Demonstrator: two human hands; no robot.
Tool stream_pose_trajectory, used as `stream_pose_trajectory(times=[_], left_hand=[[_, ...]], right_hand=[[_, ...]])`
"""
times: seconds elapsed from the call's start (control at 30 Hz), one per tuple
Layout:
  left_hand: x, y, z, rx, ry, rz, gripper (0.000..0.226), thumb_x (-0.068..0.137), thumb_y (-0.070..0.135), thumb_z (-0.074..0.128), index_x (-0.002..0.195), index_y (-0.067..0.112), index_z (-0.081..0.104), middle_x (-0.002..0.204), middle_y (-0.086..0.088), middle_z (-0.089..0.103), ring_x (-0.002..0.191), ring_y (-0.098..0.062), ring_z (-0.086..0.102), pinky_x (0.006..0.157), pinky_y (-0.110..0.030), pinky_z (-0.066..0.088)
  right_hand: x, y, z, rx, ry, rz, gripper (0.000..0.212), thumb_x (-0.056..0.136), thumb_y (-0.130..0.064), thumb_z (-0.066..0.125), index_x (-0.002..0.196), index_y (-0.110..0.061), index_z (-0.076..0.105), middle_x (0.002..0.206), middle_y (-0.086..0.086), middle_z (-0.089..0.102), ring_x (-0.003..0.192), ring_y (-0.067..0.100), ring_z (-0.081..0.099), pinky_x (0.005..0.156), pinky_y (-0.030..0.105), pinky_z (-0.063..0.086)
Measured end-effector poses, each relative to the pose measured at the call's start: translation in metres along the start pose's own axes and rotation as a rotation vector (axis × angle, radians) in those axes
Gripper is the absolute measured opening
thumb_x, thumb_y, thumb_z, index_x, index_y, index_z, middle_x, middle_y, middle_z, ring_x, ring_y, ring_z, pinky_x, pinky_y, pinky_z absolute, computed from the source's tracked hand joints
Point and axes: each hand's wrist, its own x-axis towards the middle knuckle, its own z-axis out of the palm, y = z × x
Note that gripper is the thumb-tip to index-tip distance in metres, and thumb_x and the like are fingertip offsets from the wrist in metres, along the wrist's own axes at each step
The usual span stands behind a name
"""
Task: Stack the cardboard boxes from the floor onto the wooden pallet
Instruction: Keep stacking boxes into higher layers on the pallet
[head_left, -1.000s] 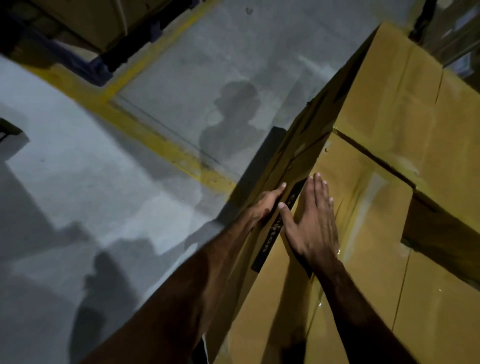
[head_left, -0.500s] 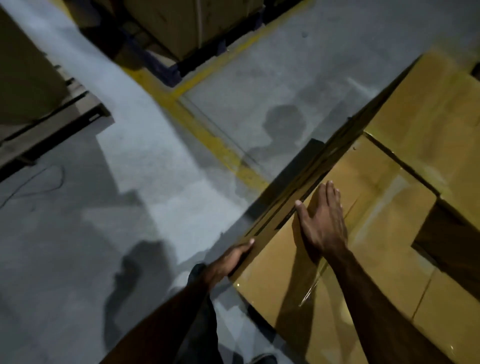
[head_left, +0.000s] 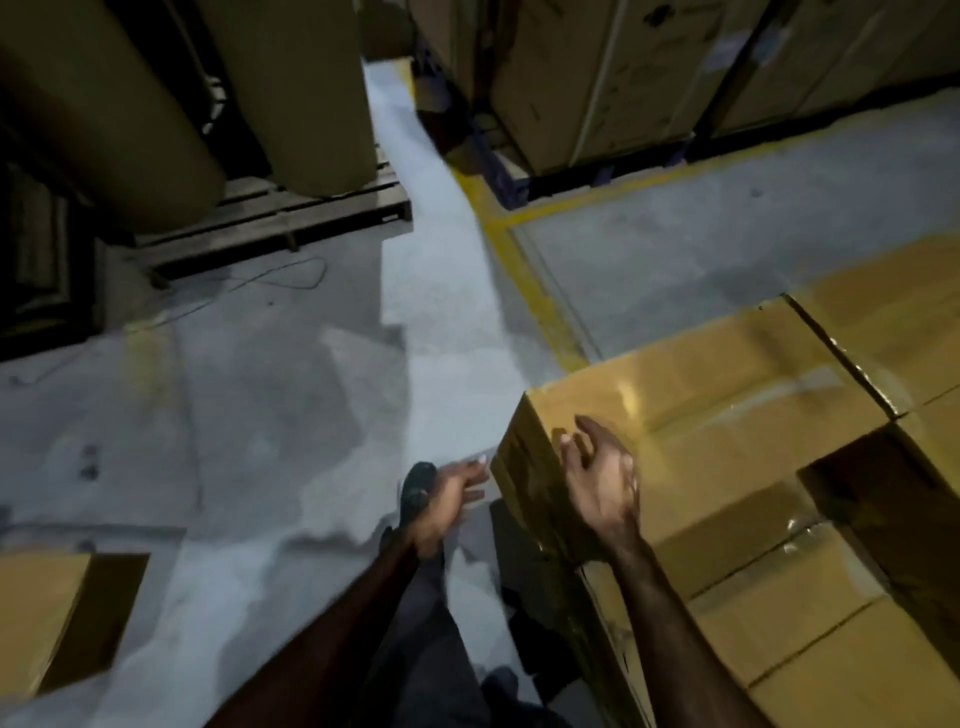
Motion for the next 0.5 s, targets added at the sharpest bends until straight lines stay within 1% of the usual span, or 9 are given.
stream_pose_trajectory(times=[0.03, 0.1, 0.23, 0.27, 0.3, 0.33, 0.37, 0.4, 0.5], left_hand=[[-0.029, -0.001, 0.004, -0.018, 0.009, 0.047, 0.049, 0.1, 0.053, 0.061, 0.135, 0.02, 0.066, 0.129, 0.001, 0.073, 0.116, -0.023, 0.068, 0.108, -0.05, 0.046], [-0.076, -0.012, 0.007, -0.071, 0.024, 0.106, 0.046, 0.103, 0.048, 0.057, 0.139, 0.021, 0.063, 0.128, 0.004, 0.073, 0.115, -0.022, 0.069, 0.104, -0.048, 0.049], [-0.164, -0.046, -0.001, -0.13, 0.07, 0.184, 0.043, 0.101, 0.049, 0.061, 0.134, 0.021, 0.066, 0.123, 0.003, 0.076, 0.112, -0.023, 0.073, 0.105, -0.05, 0.05], [-0.185, -0.054, -0.004, -0.14, 0.085, 0.2, 0.047, 0.096, 0.052, 0.065, 0.131, 0.021, 0.067, 0.121, 0.003, 0.077, 0.111, -0.022, 0.074, 0.104, -0.049, 0.051], [-0.202, -0.064, -0.009, -0.146, 0.099, 0.219, 0.052, 0.09, 0.056, 0.067, 0.129, 0.021, 0.068, 0.12, 0.004, 0.078, 0.109, -0.022, 0.074, 0.103, -0.048, 0.052], [-0.22, -0.073, -0.015, -0.142, 0.118, 0.231, 0.056, 0.084, 0.059, 0.065, 0.127, 0.022, 0.069, 0.119, 0.005, 0.078, 0.108, -0.021, 0.075, 0.102, -0.047, 0.052], [-0.236, -0.081, -0.022, -0.153, 0.133, 0.245, 0.058, 0.081, 0.059, 0.064, 0.125, 0.022, 0.069, 0.117, 0.006, 0.079, 0.108, -0.021, 0.075, 0.101, -0.047, 0.052], [-0.25, -0.09, -0.03, -0.155, 0.153, 0.255, 0.057, 0.081, 0.059, 0.063, 0.124, 0.022, 0.07, 0.117, 0.006, 0.079, 0.107, -0.021, 0.075, 0.101, -0.047, 0.052], [-0.294, -0.116, -0.059, -0.173, 0.236, 0.291, 0.055, 0.08, 0.058, 0.062, 0.122, 0.024, 0.071, 0.116, 0.005, 0.079, 0.11, -0.024, 0.074, 0.098, -0.044, 0.053]], right_hand=[[-0.025, -0.006, -0.006, 0.07, -0.004, -0.005, 0.03, 0.103, -0.027, 0.063, 0.131, -0.019, 0.07, 0.131, 0.0, 0.071, 0.124, 0.021, 0.064, 0.108, 0.036, 0.049], [-0.074, -0.016, -0.019, 0.194, -0.026, 0.004, 0.023, 0.104, -0.024, 0.063, 0.124, -0.021, 0.073, 0.121, -0.005, 0.074, 0.114, 0.016, 0.067, 0.103, 0.033, 0.052], [-0.155, -0.019, -0.027, 0.369, -0.1, 0.099, 0.018, 0.104, -0.025, 0.064, 0.12, -0.026, 0.074, 0.117, -0.008, 0.074, 0.112, 0.011, 0.066, 0.099, 0.034, 0.053], [-0.172, -0.019, -0.027, 0.401, -0.105, 0.108, 0.018, 0.104, -0.025, 0.065, 0.119, -0.025, 0.074, 0.116, -0.008, 0.073, 0.11, 0.009, 0.066, 0.096, 0.03, 0.053], [-0.189, -0.022, -0.027, 0.43, -0.107, 0.119, 0.017, 0.104, -0.024, 0.065, 0.118, -0.024, 0.074, 0.116, -0.007, 0.073, 0.107, 0.006, 0.065, 0.09, 0.023, 0.051], [-0.204, -0.026, -0.027, 0.464, -0.107, 0.123, 0.017, 0.104, -0.021, 0.065, 0.119, -0.021, 0.073, 0.115, -0.005, 0.072, 0.103, 0.001, 0.064, 0.085, 0.015, 0.049], [-0.218, -0.031, -0.026, 0.486, -0.111, 0.115, 0.016, 0.104, -0.018, 0.065, 0.118, -0.019, 0.072, 0.112, -0.005, 0.072, 0.1, -0.004, 0.061, 0.082, 0.011, 0.046], [-0.23, -0.034, -0.022, 0.499, -0.121, 0.095, 0.015, 0.104, -0.016, 0.065, 0.116, -0.018, 0.072, 0.109, -0.006, 0.071, 0.099, -0.005, 0.061, 0.083, 0.011, 0.046], [-0.268, -0.043, -0.007, 0.496, -0.164, 0.001, 0.01, 0.102, -0.015, 0.067, 0.109, -0.021, 0.072, 0.1, -0.011, 0.073, 0.098, 0.004, 0.067, 0.09, 0.025, 0.052]])
